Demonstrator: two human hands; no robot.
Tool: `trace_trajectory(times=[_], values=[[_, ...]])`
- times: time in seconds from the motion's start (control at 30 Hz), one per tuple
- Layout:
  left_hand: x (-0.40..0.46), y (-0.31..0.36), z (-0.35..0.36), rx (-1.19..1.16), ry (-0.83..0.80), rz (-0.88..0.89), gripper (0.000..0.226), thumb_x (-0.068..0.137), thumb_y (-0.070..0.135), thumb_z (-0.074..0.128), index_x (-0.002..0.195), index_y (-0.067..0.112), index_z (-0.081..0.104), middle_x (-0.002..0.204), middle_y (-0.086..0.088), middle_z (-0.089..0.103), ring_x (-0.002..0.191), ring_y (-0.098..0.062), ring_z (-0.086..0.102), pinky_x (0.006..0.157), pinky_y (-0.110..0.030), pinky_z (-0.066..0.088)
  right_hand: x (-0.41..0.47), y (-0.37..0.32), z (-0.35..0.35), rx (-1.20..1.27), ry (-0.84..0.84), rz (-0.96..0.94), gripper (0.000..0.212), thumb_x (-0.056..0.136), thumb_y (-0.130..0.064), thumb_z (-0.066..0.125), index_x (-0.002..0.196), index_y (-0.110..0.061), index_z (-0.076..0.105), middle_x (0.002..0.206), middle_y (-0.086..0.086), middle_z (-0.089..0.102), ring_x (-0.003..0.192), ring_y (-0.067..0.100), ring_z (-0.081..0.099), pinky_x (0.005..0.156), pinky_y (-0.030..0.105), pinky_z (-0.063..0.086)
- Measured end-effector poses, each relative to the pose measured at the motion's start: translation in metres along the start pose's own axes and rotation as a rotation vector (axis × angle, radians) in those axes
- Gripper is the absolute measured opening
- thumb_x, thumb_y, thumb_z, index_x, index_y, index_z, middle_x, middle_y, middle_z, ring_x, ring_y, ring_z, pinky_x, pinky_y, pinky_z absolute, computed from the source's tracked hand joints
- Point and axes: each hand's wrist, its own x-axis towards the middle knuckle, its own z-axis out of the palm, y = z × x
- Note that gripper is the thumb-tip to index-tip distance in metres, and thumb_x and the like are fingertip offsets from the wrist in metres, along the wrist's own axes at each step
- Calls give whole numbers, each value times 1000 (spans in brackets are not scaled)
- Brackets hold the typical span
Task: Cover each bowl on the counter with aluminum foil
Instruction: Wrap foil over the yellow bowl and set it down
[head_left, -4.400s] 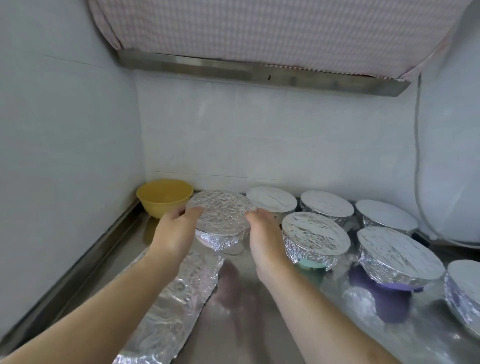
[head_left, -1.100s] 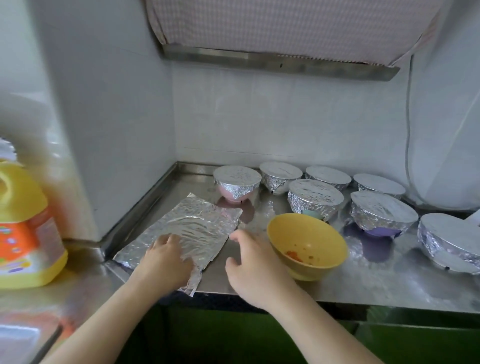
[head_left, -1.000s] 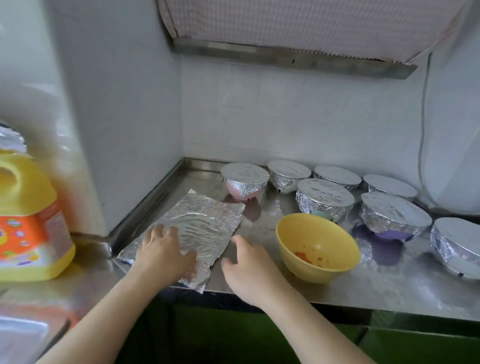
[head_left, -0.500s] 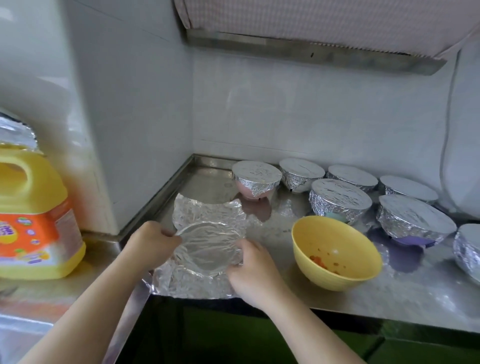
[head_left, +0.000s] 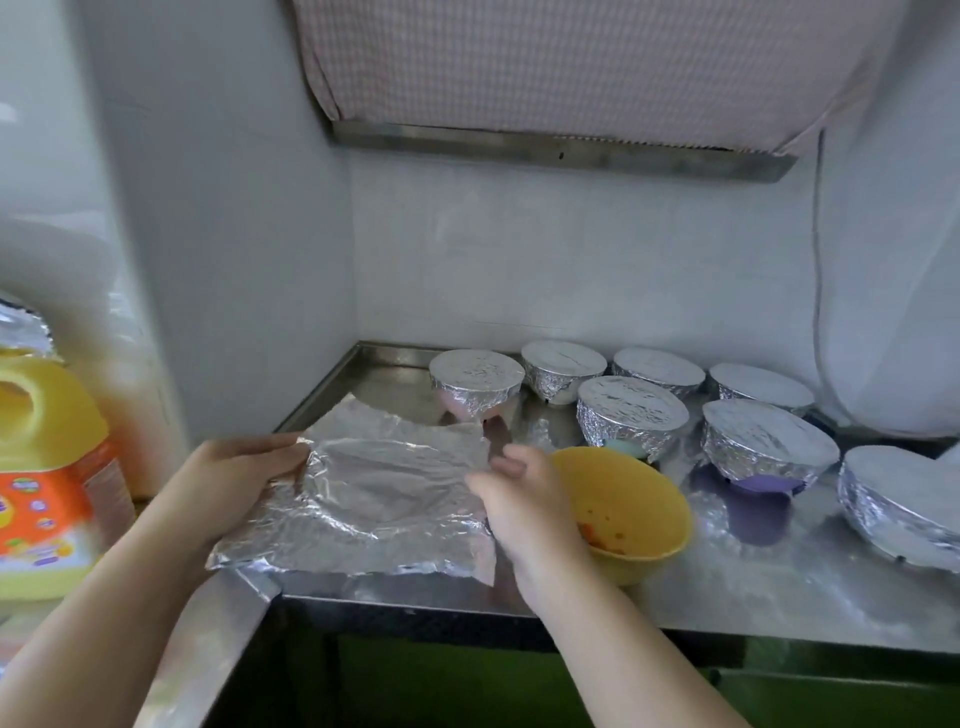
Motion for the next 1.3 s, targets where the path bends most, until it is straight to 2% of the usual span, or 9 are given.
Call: trace_trajectory(times=[0.13,0.23,0.37,0.5,0.57,0.73,1.07,1.23,1.3], values=[[-18,20,24,-118,-65,14,8,92,11,76,99,8,80,76,-12,78,51,-15,67,46,-22,52,-4,-23,-31,82,38,-38,9,92,-3,71,99,1,71,90,23,74,76,23,62,71,34,42],[-24,32,54,-161,-155,24,14,94,5,72,84,5,82,83,-19,78,59,-21,70,58,-27,56,-1,-33,-67,-15,135,-82,8,92,-10,71,100,-6,72,83,6,73,70,21,59,66,28,42],[-29,39,99,-122,-261,50,16,93,22,77,83,10,82,84,-27,74,68,-26,61,73,-38,48,7,-24,-119,-95,275,-94,35,96,-25,75,129,-20,63,90,-5,76,61,8,68,63,29,55],[-27,33,143,28,-308,125,41,90,34,77,67,1,70,63,-10,46,61,-19,38,64,-31,30,12,-4,-159,-229,306,-96,8,93,-18,66,94,-15,73,73,4,73,62,18,65,65,40,54],[-28,30,162,80,-294,126,49,94,25,73,56,4,50,54,-2,32,50,-17,26,51,-24,22,13,7,-172,-323,345,-100,19,95,-18,64,78,-13,72,61,0,69,59,22,64,64,37,50],[-26,16,187,210,-265,100,52,100,20,63,60,18,30,49,4,24,43,-14,21,43,-25,16,18,32,-186,-443,404,-68,32,98,-27,65,76,-6,73,67,11,71,72,32,67,60,32,42],[-23,-1,193,161,-347,-32,44,102,23,62,65,15,39,62,-5,26,48,-18,22,43,-19,19,27,43,-192,-299,347,0,41,96,-11,66,56,-13,58,48,-2,48,45,13,39,58,30,34],[-23,-4,198,130,-362,-61,44,101,25,59,64,19,35,71,-7,26,61,-21,21,62,-34,15,25,43,-196,-275,323,-3,38,97,-8,66,60,-5,58,47,1,40,40,11,31,43,24,26],[-23,-4,199,145,-352,-52,43,101,25,58,67,18,34,68,-7,23,56,-18,20,59,-32,13,25,44,-195,-257,324,-3,35,96,-7,65,62,-4,60,47,2,39,39,12,31,42,23,24]])
